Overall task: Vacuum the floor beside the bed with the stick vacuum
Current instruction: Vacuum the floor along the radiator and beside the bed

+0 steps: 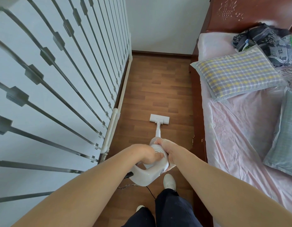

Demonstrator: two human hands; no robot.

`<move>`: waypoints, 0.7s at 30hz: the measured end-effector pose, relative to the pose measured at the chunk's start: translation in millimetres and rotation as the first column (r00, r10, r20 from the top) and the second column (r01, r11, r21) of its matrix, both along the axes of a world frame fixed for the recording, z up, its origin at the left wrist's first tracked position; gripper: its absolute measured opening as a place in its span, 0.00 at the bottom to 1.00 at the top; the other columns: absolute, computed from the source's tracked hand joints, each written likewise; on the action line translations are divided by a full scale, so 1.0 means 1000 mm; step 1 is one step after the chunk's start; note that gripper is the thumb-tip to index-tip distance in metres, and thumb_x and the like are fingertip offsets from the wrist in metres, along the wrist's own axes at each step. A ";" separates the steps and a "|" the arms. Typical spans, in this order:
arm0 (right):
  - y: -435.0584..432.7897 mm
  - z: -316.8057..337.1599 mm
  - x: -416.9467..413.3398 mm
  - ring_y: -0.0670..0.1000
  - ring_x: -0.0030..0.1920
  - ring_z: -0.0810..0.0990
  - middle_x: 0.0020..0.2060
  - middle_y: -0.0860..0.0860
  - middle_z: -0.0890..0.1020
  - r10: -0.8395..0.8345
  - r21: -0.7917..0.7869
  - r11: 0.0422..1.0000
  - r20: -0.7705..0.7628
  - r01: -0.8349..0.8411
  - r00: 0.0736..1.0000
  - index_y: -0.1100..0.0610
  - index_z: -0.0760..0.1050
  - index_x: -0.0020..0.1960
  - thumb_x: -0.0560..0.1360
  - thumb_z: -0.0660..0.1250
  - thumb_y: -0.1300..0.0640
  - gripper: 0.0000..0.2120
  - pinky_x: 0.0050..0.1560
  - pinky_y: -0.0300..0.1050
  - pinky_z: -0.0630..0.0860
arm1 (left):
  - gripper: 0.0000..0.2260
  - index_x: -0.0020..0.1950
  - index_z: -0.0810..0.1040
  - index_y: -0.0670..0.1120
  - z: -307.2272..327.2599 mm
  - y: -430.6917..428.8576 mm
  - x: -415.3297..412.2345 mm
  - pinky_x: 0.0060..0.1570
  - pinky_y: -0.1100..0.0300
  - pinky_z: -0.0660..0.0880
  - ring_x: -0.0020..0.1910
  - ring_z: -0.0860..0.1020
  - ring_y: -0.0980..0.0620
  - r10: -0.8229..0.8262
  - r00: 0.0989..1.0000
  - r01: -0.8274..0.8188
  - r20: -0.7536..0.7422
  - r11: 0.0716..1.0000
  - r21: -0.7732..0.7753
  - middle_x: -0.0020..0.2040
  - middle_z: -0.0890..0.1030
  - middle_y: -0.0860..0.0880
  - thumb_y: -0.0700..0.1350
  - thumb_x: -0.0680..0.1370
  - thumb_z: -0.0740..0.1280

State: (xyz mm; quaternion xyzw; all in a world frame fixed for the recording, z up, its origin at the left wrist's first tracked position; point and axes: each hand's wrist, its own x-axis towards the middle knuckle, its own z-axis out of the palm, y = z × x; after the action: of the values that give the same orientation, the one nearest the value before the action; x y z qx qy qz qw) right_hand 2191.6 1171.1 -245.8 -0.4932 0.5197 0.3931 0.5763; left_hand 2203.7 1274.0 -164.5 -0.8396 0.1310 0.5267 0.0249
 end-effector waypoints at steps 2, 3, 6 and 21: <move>-0.002 -0.002 0.002 0.62 0.57 0.84 0.47 0.59 0.83 0.007 0.027 1.000 0.007 -0.007 1.000 0.59 0.76 0.51 0.77 0.66 0.47 0.14 0.64 0.63 0.78 | 0.26 0.68 0.72 0.39 0.001 0.001 0.003 0.51 0.56 0.68 0.63 0.75 0.44 -0.044 0.997 0.046 0.056 0.999 -0.028 0.64 0.77 0.41 0.58 0.83 0.51; -0.003 -0.001 0.003 0.62 0.58 0.84 0.48 0.59 0.84 -0.003 0.038 0.999 -0.004 0.003 1.000 0.59 0.77 0.51 0.77 0.67 0.47 0.14 0.64 0.63 0.78 | 0.27 0.68 0.72 0.39 -0.001 0.000 0.006 0.53 0.55 0.69 0.62 0.76 0.43 -0.039 0.998 0.040 0.047 0.999 -0.028 0.63 0.77 0.40 0.58 0.83 0.50; -0.006 -0.004 0.006 0.63 0.57 0.84 0.49 0.60 0.84 -0.015 0.042 0.999 0.008 0.015 1.000 0.59 0.78 0.53 0.75 0.68 0.48 0.14 0.64 0.64 0.78 | 0.29 0.69 0.69 0.38 -0.001 -0.006 0.010 0.54 0.53 0.68 0.55 0.75 0.43 -0.006 0.998 0.007 -0.057 1.000 0.011 0.54 0.74 0.40 0.59 0.83 0.47; -0.041 -0.010 0.018 0.62 0.48 0.85 0.49 0.59 0.86 -0.017 0.116 0.993 0.029 0.013 0.999 0.58 0.81 0.55 0.72 0.71 0.46 0.19 0.58 0.60 0.82 | 0.32 0.67 0.71 0.36 0.006 -0.033 0.025 0.61 0.52 0.70 0.54 0.78 0.41 0.038 0.998 -0.038 -0.046 0.999 0.002 0.48 0.74 0.41 0.62 0.82 0.46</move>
State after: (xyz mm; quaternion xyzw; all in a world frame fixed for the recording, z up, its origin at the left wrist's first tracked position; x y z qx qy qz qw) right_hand 2209.7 1129.6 -255.8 -0.4608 0.4912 0.4107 0.6145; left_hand 2228.2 1241.3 -158.9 -0.8295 0.1153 0.5464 0.0125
